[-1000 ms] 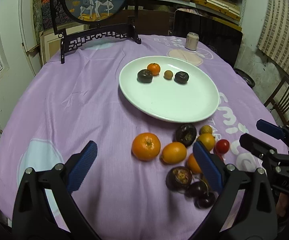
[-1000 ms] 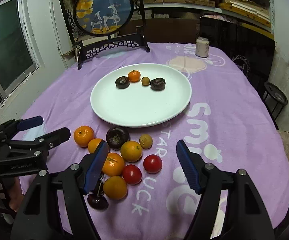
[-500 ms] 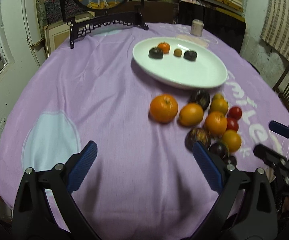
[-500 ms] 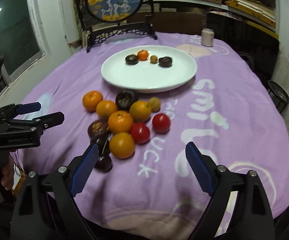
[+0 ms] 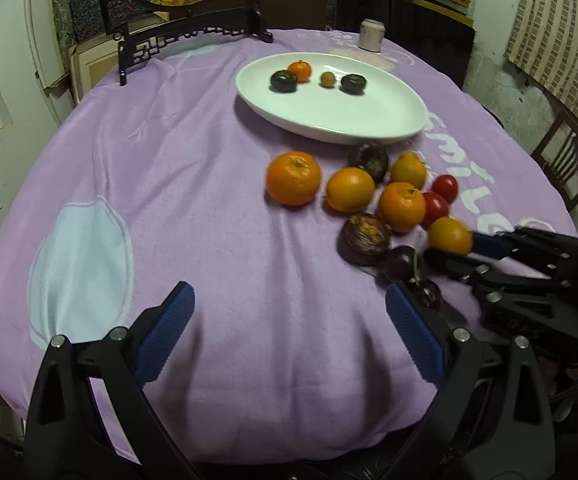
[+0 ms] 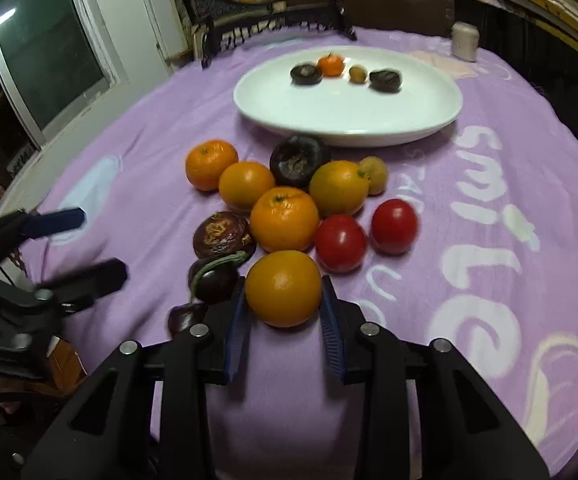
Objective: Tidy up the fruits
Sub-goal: 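Grasp a cherry with the left tool while the right tool grasps an orange tomato, then place the cherry and the orange tomato on the plate and release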
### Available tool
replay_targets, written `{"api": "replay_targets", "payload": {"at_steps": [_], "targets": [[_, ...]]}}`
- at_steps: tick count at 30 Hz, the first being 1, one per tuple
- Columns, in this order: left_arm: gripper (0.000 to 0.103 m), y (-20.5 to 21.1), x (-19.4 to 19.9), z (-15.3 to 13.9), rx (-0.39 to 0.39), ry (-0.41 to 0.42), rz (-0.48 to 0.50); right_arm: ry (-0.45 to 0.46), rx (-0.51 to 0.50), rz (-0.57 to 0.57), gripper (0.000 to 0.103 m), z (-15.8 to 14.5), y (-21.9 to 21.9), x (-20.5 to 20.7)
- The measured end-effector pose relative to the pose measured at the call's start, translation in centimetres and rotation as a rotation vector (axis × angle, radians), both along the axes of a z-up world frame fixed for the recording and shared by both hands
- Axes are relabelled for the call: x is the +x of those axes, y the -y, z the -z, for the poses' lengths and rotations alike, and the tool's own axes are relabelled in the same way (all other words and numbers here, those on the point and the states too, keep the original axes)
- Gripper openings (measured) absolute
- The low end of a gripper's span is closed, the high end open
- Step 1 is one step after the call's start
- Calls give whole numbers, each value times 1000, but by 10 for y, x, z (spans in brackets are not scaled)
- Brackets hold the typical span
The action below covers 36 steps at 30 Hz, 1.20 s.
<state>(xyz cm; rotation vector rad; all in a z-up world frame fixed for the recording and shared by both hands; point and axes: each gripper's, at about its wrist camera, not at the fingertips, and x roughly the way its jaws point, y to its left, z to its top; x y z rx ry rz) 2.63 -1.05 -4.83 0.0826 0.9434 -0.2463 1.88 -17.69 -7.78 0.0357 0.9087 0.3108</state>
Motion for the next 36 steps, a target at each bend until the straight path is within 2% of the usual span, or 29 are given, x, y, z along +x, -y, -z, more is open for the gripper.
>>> {"api": "replay_targets", "payload": {"at_steps": [6, 13, 15, 17, 19, 21, 24, 30, 36], "targets": [[98, 33, -5, 10, 9, -36, 77, 21, -4, 110, 36, -7, 44, -27], [95, 76, -7, 20, 25, -79, 126, 17, 46, 141, 36, 0, 71, -42], [79, 84, -5, 25, 25, -98, 129, 17, 58, 144, 36, 1, 76, -42], [71, 91, -1, 32, 23, -127, 129, 19, 68, 146, 36, 1, 80, -43], [63, 94, 1, 32, 30, -111, 113, 22, 77, 148, 36, 1, 83, -44], [30, 94, 2, 31, 29, -103, 103, 25, 83, 153, 36, 1, 86, -45], [30, 90, 0, 27, 0, -119, 122, 26, 94, 161, 36, 0, 88, -45], [30, 74, -6, 12, -16, -88, 108, 31, 111, 145, 36, -3, 84, -40], [30, 52, 5, -9, -42, -49, 75, 34, 96, 137, 36, -8, 76, -27]]}}
